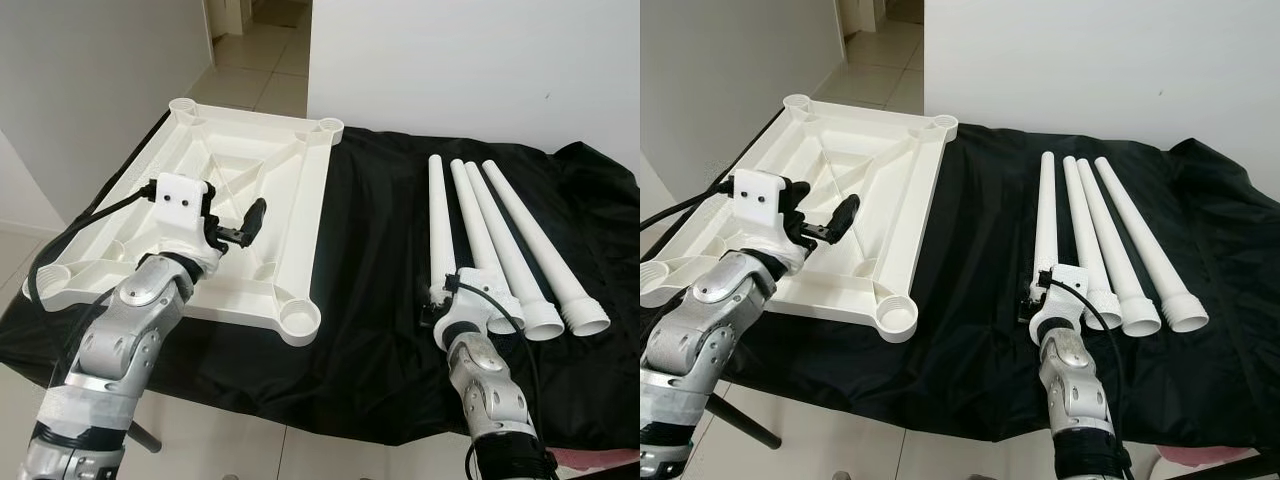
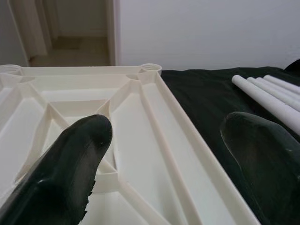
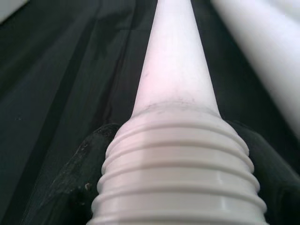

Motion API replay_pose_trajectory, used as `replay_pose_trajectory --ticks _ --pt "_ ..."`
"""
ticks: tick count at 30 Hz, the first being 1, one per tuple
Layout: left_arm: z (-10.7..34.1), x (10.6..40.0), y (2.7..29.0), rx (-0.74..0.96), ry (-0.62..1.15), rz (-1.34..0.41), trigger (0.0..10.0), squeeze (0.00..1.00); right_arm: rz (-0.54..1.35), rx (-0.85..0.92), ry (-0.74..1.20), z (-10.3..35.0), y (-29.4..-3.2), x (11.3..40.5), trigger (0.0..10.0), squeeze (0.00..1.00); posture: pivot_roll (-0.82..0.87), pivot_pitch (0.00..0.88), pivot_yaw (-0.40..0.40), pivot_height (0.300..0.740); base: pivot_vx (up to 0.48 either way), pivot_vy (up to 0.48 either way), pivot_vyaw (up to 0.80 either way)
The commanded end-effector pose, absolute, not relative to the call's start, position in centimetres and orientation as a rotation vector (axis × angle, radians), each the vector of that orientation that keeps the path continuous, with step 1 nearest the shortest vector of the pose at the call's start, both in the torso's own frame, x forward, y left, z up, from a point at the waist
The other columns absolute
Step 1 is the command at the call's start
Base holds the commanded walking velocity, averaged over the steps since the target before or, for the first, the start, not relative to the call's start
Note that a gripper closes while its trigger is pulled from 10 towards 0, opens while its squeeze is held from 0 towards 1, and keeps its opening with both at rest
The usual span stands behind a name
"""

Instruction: Building children table

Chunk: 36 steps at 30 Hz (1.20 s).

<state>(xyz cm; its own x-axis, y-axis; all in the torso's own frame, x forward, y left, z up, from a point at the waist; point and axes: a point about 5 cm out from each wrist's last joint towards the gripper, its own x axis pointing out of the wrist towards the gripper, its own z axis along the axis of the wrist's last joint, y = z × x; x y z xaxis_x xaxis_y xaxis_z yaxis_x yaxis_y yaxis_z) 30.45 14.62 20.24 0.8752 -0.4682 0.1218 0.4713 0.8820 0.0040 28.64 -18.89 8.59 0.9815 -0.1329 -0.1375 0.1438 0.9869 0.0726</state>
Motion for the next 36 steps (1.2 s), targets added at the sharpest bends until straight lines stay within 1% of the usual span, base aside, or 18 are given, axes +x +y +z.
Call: replay_pose_trajectory --ticks 1,5,6,8,13,16,18,19,20,21,23,25,26,29,31,32,35,36 --pt "20.2 29.8 13.2 -0.011 -0.101 -0.866 10.0 0.00 -0.158 0.042 0.025 10.0 -19.4 28.5 10.0 0.00 -0.03 0.000 -0.036 0.740 0.000 0.000 0.00" --pt "20.4 31.0 13.1 0.089 -0.104 -0.887 10.0 0.00 -0.148 0.026 -0.053 10.9 -19.5 28.4 10.0 0.00 -0.03 0.000 -0.034 0.740 0.000 0.000 0.00" --pt "20.8 31.7 13.0 0.096 -0.101 -0.888 10.0 0.00 -0.134 0.016 -0.081 11.2 -19.4 28.3 10.0 0.00 -0.04 0.000 -0.017 0.740 0.000 0.000 0.00" --pt "21.0 32.1 12.9 0.092 -0.098 -0.889 10.0 0.00 -0.124 0.008 -0.097 11.4 -19.3 28.3 10.0 0.00 -0.04 0.000 -0.017 0.740 0.000 0.000 0.00" --pt "21.8 33.3 12.5 0.001 -0.068 -0.903 10.0 0.00 -0.076 -0.020 -0.150 11.9 -18.6 28.2 10.0 0.00 -0.05 0.000 -0.002 0.740 0.000 0.000 0.00" --pt "21.9 33.9 11.2 -0.087 -0.016 -0.970 10.0 0.00 0.023 -0.115 -0.211 12.5 -17.2 28.1 10.0 0.00 -0.07 0.000 0.014 0.740 0.000 0.000 0.00" --pt "22.0 34.0 10.9 -0.102 -0.013 -0.987 10.0 0.00 0.040 -0.141 -0.224 12.5 -16.9 28.1 10.0 0.00 -0.07 0.000 0.014 0.740 0.000 0.000 0.00" --pt "22.3 34.0 10.4 -0.185 0.000 -1.034 10.0 0.15 0.074 -0.173 -0.235 12.5 -16.5 28.0 10.0 0.00 -0.07 0.000 0.014 0.740 0.000 0.000 0.00" --pt "22.6 34.1 9.8 -0.260 0.017 -1.079 10.0 1.00 0.104 -0.194 -0.245 12.5 -16.2 28.0 10.0 0.00 -0.08 0.000 0.021 0.740 0.000 0.000 0.00" --pt "22.6 34.1 9.8 -0.260 0.017 -1.079 10.0 1.00 0.104 -0.194 -0.245 12.5 -16.2 28.0 10.0 0.00 -0.08 0.000 0.021 0.740 0.000 0.000 0.00" --pt "23.1 34.1 8.8 -0.357 0.047 -1.172 10.0 1.00 0.168 -0.217 -0.269 12.7 -15.6 27.8 10.0 0.00 -0.08 0.000 0.022 0.740 0.000 0.000 0.00" --pt "23.4 34.4 8.1 -0.375 0.061 -1.199 10.0 1.00 0.224 -0.232 -0.295 12.9 -15.1 27.7 10.0 0.00 -0.09 0.000 0.028 0.740 0.000 0.000 0.00" --pt "23.5 34.5 7.7 -0.413 0.084 -1.214 10.0 0.00 0.245 -0.244 -0.312 13.1 -14.9 27.7 10.0 0.00 -0.09 0.000 0.031 0.740 0.000 0.000 0.00" --pt "23.6 34.6 7.5 -0.442 0.103 -1.224 10.0 0.00 0.256 -0.252 -0.324 13.2 -14.7 27.7 10.0 0.00 -0.09 0.000 0.031 0.740 0.000 0.000 0.00" --pt "24.6 34.8 6.6 -0.603 0.142 -1.288 10.0 0.00 0.338 -0.237 -0.349 13.6 -13.7 27.9 10.0 0.00 -0.10 0.000 0.031 0.740 0.000 0.000 0.00" --pt "24.6 34.8 6.6 -0.603 0.142 -1.288 10.0 0.00 0.338 -0.237 -0.349 13.6 -13.7 27.9 10.0 0.00 -0.10 0.000 0.031 0.740 0.000 0.000 0.00" --pt "25.2 35.0 6.3 -0.711 0.151 -1.307 10.0 0.00 0.373 -0.231 -0.362 13.8 -13.1 28.1 10.0 0.00 -0.10 0.000 0.028 0.740 0.000 0.000 0.00" --pt "25.2 35.0 6.3 -0.711 0.151 -1.307 10.0 0.00 0.373 -0.231 -0.362 13.8 -13.1 28.1 10.0 0.00 -0.10 0.000 0.028 0.740 0.000 0.000 0.00"
